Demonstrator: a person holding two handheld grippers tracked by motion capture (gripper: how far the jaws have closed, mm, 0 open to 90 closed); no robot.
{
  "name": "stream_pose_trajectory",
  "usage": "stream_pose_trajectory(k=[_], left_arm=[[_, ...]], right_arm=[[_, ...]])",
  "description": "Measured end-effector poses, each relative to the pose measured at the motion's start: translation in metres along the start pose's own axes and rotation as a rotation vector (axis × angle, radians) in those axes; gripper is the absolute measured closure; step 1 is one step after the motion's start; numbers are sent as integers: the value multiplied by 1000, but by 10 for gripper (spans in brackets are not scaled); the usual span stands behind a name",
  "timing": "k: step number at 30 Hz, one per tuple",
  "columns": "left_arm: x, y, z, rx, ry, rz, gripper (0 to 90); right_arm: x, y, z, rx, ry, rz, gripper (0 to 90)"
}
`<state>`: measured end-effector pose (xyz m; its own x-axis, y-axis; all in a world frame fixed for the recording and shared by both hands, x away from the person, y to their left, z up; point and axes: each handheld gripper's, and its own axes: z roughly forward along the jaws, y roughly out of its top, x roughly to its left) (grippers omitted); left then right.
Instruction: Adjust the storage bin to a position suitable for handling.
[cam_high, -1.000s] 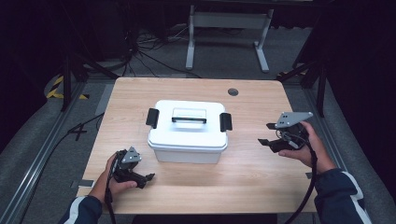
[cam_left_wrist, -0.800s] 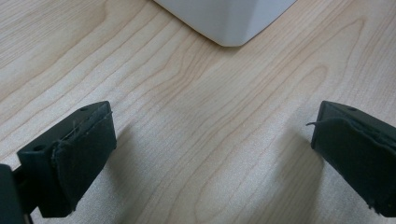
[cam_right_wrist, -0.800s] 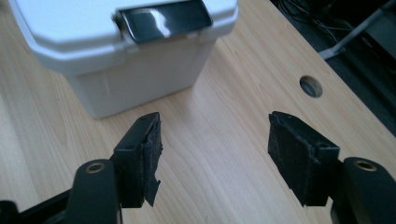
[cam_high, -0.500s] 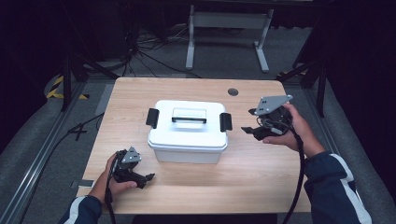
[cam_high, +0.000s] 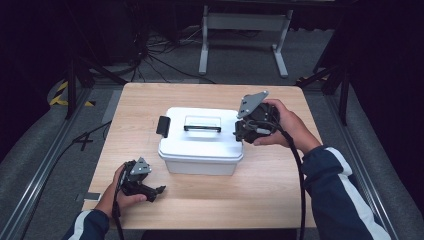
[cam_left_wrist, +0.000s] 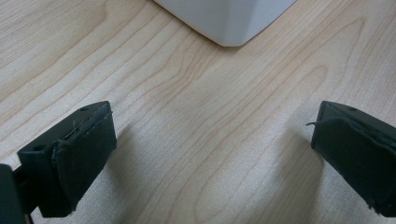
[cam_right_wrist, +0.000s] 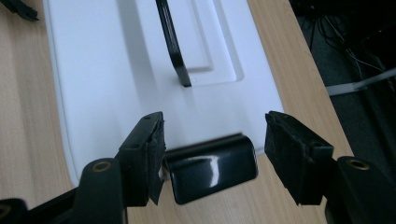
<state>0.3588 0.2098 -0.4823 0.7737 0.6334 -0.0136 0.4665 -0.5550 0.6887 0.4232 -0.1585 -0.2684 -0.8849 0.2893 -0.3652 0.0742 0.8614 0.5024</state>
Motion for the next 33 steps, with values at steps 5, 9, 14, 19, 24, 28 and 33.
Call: stream_pose_trajectory(k=[5,9,14,19,24,28,33], left_arm=[[0,0,0,0,0,0,5],[1,0,0,2,-4,1,4],[1,0,0,2,-6,2,3],[1,0,0,2,-6,2,3],[1,0,0,3,-7,4,3],[1,1,0,5,-8,10,3],[1,1,0,4,-11,7,3]], right_arm=[[0,15,11,12,23,-26,400],[2,26,20,20,44,-50,403],[3,39,35,50,76,-59,401],[4,49,50,92,95,-102,428],[7,53,58,139,102,-121,558],[7,52,53,126,103,-148,697],[12,57,49,94,94,-178,784]])
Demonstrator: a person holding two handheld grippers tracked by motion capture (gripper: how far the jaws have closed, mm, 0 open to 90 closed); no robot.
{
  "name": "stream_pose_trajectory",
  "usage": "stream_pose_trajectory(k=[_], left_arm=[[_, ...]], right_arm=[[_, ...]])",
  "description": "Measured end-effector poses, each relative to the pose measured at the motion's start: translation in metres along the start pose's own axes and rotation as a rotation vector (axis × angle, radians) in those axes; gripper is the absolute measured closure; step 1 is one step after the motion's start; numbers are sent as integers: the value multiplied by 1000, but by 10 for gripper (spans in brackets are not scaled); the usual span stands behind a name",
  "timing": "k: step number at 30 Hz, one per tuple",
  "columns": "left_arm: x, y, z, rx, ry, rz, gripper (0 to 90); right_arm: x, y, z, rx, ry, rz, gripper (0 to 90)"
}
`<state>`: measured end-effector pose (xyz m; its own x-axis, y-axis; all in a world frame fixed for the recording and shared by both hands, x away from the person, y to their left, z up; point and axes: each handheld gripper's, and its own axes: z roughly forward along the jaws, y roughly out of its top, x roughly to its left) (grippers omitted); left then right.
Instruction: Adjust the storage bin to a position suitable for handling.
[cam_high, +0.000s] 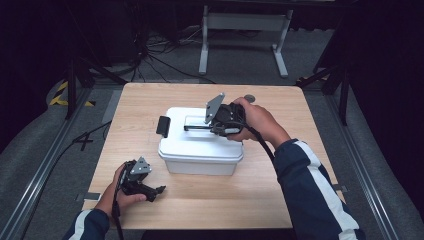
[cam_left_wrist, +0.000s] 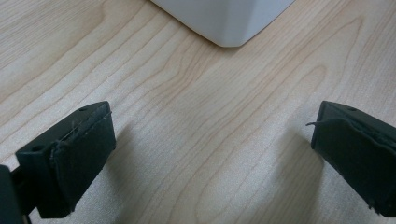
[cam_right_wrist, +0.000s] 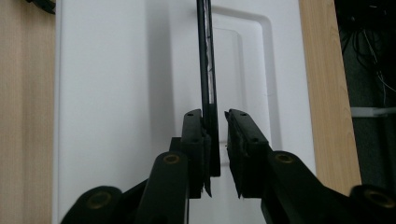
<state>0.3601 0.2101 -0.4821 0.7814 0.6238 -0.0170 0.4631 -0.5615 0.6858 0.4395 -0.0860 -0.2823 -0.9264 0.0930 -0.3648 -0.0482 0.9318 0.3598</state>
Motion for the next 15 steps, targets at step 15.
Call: stream_pose_trajectory(k=[15], left_arm=[[0,0,0,-1,3,3,3]], right_arm=[[1,5,1,7,-17,-34,846]])
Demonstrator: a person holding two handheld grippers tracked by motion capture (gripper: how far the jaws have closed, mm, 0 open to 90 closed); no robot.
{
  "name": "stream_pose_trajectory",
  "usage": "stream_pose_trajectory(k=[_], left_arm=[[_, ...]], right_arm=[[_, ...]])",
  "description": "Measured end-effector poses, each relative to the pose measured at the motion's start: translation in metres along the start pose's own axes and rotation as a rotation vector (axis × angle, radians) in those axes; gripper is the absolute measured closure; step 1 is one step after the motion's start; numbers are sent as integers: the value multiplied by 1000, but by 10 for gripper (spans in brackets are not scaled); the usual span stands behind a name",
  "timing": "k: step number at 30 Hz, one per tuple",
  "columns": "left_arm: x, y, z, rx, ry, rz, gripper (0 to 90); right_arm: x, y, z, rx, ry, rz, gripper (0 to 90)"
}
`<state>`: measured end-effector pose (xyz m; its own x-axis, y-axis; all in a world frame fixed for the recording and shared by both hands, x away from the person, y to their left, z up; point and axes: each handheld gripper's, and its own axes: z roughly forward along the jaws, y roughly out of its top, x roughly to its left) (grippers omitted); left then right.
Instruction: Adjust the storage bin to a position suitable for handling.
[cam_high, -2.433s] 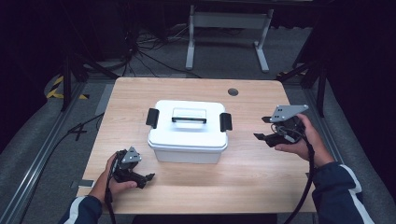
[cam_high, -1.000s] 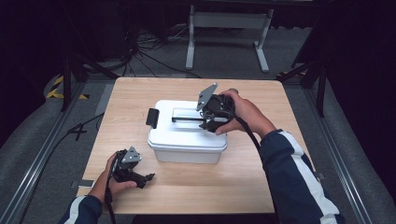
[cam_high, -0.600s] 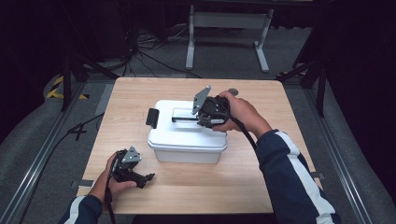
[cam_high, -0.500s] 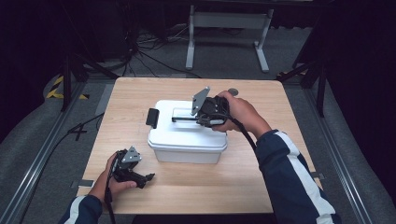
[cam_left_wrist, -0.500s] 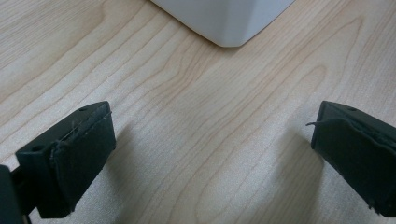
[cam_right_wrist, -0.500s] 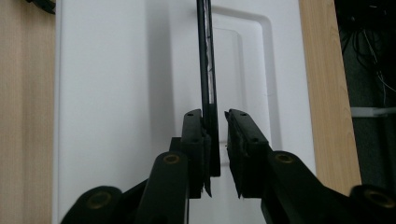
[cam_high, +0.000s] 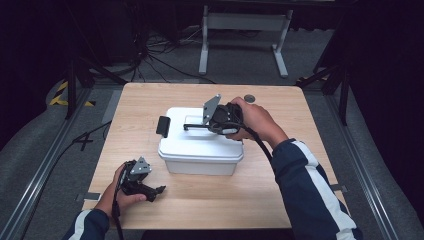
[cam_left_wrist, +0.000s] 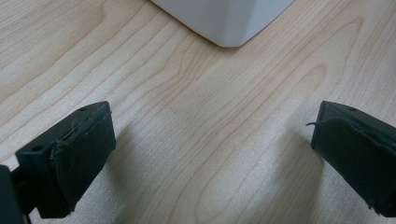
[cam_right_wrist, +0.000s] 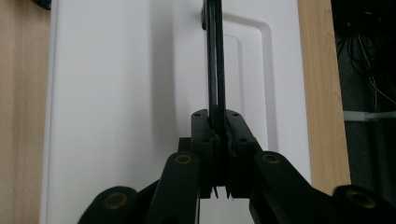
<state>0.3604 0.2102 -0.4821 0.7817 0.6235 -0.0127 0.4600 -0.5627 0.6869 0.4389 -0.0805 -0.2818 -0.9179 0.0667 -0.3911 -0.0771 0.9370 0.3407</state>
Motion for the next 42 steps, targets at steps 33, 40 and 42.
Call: stream_pose_trajectory(k=[33,40,42], left_arm=[[0,0,0,1,-1,0,3],[0,0,0,2,-4,-3,3],[0,0,0,2,-4,-3,3]], right_arm=[[-10,-10,-43,-130,-80,18,847],[-8,-20,-50,-130,-93,32,846],[-8,-25,-54,-132,-99,38,846]])
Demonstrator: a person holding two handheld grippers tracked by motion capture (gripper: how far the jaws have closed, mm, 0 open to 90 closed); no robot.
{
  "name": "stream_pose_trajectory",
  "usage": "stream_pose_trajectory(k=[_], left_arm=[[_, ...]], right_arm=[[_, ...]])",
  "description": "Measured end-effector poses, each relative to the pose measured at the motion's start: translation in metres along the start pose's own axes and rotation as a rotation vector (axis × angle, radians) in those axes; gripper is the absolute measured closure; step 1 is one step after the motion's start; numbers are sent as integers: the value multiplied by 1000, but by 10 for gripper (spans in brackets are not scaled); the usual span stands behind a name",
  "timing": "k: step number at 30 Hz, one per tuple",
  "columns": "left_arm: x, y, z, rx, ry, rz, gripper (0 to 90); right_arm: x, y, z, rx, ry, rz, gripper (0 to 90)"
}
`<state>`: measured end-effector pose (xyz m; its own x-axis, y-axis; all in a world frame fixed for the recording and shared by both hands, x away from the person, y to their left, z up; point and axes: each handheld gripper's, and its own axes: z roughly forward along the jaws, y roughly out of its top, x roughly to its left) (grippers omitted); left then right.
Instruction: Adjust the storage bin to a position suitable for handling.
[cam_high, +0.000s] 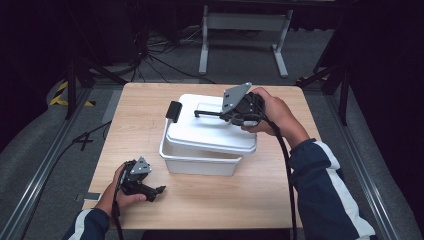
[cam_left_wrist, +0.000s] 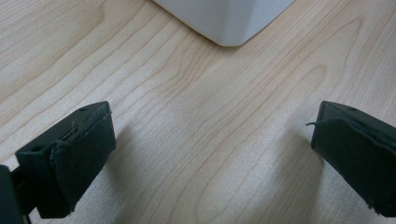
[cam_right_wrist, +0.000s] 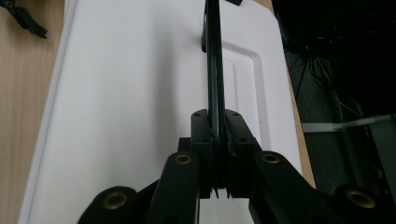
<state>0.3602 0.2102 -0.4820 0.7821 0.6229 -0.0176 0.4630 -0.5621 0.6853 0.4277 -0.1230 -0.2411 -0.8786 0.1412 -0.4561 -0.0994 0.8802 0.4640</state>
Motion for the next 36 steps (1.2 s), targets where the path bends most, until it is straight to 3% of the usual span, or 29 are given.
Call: stream_pose_trajectory(k=[8,26,36], left_arm=[[0,0,0,0,3,4,4],[0,0,0,-2,2,1,5],[0,0,0,-2,3,2,5]], right_arm=[[-4,-25,-19,-3,-34,40,846],[-8,-108,-65,9,-115,168,846],[-7,-140,-79,18,-137,221,846]])
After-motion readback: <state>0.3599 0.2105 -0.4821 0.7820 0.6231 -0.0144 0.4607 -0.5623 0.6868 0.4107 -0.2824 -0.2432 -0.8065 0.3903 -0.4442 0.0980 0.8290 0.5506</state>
